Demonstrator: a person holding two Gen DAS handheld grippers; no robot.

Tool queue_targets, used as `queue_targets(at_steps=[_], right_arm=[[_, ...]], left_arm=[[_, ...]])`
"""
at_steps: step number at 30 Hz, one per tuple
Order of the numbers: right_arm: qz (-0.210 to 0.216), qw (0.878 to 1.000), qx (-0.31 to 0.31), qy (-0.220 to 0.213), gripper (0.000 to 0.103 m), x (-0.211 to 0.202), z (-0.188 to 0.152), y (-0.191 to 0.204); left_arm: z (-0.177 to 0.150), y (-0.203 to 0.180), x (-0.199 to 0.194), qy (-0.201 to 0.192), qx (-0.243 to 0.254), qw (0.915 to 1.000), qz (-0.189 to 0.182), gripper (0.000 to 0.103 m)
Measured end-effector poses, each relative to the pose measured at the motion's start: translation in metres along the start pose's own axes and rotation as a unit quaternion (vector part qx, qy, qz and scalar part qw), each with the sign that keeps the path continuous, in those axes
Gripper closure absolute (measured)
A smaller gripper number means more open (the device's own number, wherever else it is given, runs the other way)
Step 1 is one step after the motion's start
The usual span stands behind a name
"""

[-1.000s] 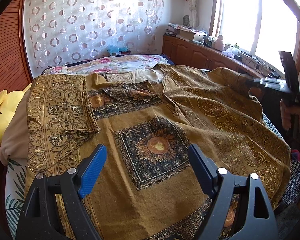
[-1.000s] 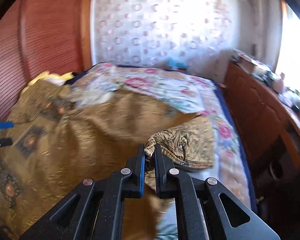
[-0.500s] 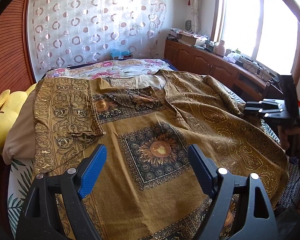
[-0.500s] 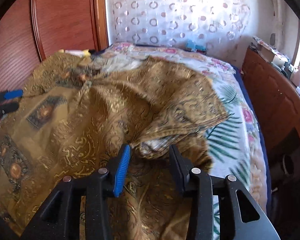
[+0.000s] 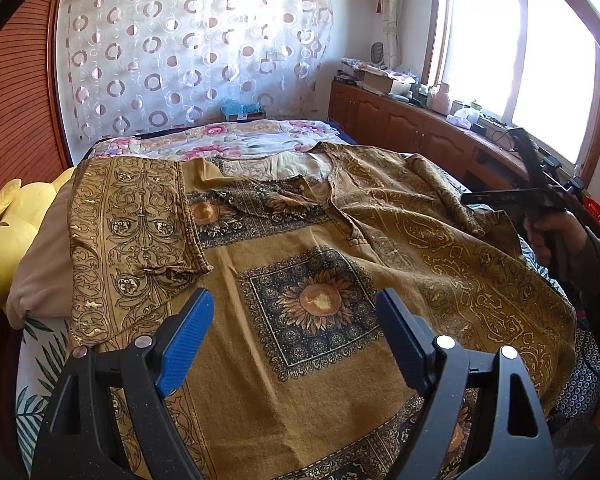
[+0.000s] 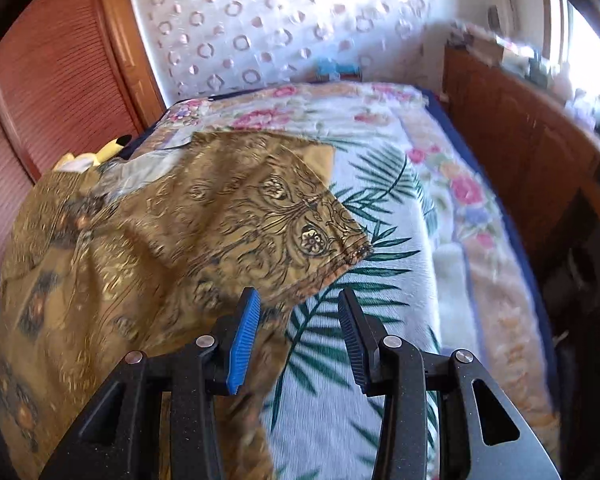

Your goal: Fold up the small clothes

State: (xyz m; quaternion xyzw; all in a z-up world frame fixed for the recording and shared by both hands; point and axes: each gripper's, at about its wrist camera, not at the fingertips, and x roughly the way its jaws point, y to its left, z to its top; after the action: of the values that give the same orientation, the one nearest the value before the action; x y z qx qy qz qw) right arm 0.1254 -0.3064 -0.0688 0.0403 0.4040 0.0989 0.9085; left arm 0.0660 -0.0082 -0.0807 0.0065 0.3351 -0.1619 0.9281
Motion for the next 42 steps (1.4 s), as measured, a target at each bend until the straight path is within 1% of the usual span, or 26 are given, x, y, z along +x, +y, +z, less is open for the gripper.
queue_targets(at_steps=[2, 4, 5, 6, 7, 8, 10, 12, 15, 19, 21, 23, 24, 25, 26, 27, 28, 30, 32, 35, 38, 40, 42], right_arm=[[0.007, 1.0, 0.013, 0.0, 0.061, 0.008, 0.006, 0.001], [0.006, 1.0, 0.013, 0.001, 0.062, 0.012, 0.013, 0.0], [0.007, 1.0, 0.012, 0.003, 0.068, 0.016, 0.016, 0.0], [0.013, 1.0, 0.009, 0.007, 0.085, 0.017, 0.017, 0.003], [0.014, 1.0, 0.003, 0.005, 0.094, 0.018, 0.022, 0.003], [0.011, 1.0, -0.006, 0.0, 0.098, 0.013, 0.023, 0.005], [0.009, 0.999, -0.026, -0.016, 0.099, 0.01, 0.027, 0.01], [0.016, 0.999, -0.037, -0.032, 0.1, 0.004, 0.032, 0.017], [0.03, 0.996, -0.065, -0.051, 0.1, -0.008, 0.043, 0.043], [0.053, 0.991, -0.108, -0.06, 0.099, -0.02, 0.048, 0.084], [0.069, 0.988, -0.12, -0.068, 0.098, -0.027, 0.048, 0.098], [0.081, 0.985, -0.134, -0.078, 0.093, -0.037, 0.045, 0.109], [0.086, 0.984, -0.137, -0.082, 0.088, -0.041, 0.044, 0.11], [0.092, 0.982, -0.14, -0.087, 0.081, -0.046, 0.041, 0.11], [0.094, 0.981, -0.143, -0.091, 0.076, -0.049, 0.038, 0.109], [0.092, 0.981, -0.145, -0.093, 0.069, -0.05, 0.036, 0.105], [0.086, 0.98, -0.148, -0.097, 0.066, -0.053, 0.032, 0.101], [0.072, 0.982, -0.146, -0.1, 0.066, -0.057, 0.027, 0.093], [0.044, 0.986, -0.132, -0.094, 0.066, -0.053, 0.023, 0.083], [-0.002, 0.992, -0.108, -0.067, 0.066, -0.035, 0.021, 0.064], [-0.033, 0.995, -0.093, -0.023, 0.066, -0.006, 0.014, 0.05], [-0.044, 0.996, -0.082, -0.001, 0.066, 0.01, 0.009, 0.041], [-0.044, 0.997, -0.07, 0.012, 0.066, 0.021, 0.009, 0.034]], left_arm=[[-0.001, 0.0, 0.0, 0.001, 0.0, 1.0, 0.0, 0.019], [-0.001, 0.001, 0.0, 0.001, -0.001, 1.0, -0.001, 0.019], [-0.001, 0.001, 0.0, 0.001, -0.001, 1.0, -0.001, 0.019], [-0.002, 0.001, 0.0, 0.002, -0.001, 1.0, -0.001, 0.019], [-0.002, 0.001, 0.0, 0.002, -0.002, 1.0, -0.002, 0.019], [-0.003, 0.002, 0.0, 0.001, -0.002, 1.0, -0.002, 0.019], [-0.003, 0.002, 0.0, 0.001, -0.002, 1.0, -0.001, 0.019], [-0.002, 0.003, 0.0, 0.001, -0.003, 1.0, -0.001, 0.019], [-0.003, 0.004, -0.001, 0.0, -0.004, 1.0, 0.0, 0.019], [-0.003, 0.006, -0.002, 0.0, -0.006, 1.0, 0.0, 0.019], [-0.003, 0.007, -0.002, 0.0, -0.008, 1.0, 0.001, 0.019], [-0.003, 0.008, -0.003, 0.0, -0.008, 1.0, 0.002, 0.019], [-0.004, 0.009, -0.003, -0.001, -0.01, 0.9999, 0.002, 0.019], [-0.004, 0.01, -0.003, -0.001, -0.011, 0.9999, 0.002, 0.019], [-0.004, 0.01, -0.003, -0.001, -0.012, 0.9999, 0.002, 0.019], [-0.005, 0.01, -0.002, -0.001, -0.013, 0.9999, 0.002, 0.019], [-0.005, 0.01, -0.002, -0.001, -0.013, 0.9999, 0.002, 0.019], [-0.005, 0.01, -0.002, -0.001, -0.014, 0.9999, 0.001, 0.019], [-0.005, 0.01, -0.002, -0.001, -0.014, 0.9999, 0.002, 0.019], [-0.006, 0.012, -0.001, -0.002, -0.016, 0.9999, 0.004, 0.019], [-0.006, 0.014, -0.001, 0.0, -0.017, 0.9998, 0.007, 0.019], [-0.006, 0.015, -0.001, 0.001, -0.017, 0.9998, 0.009, 0.019], [-0.005, 0.016, -0.001, 0.0, -0.017, 0.9998, 0.011, 0.019]])
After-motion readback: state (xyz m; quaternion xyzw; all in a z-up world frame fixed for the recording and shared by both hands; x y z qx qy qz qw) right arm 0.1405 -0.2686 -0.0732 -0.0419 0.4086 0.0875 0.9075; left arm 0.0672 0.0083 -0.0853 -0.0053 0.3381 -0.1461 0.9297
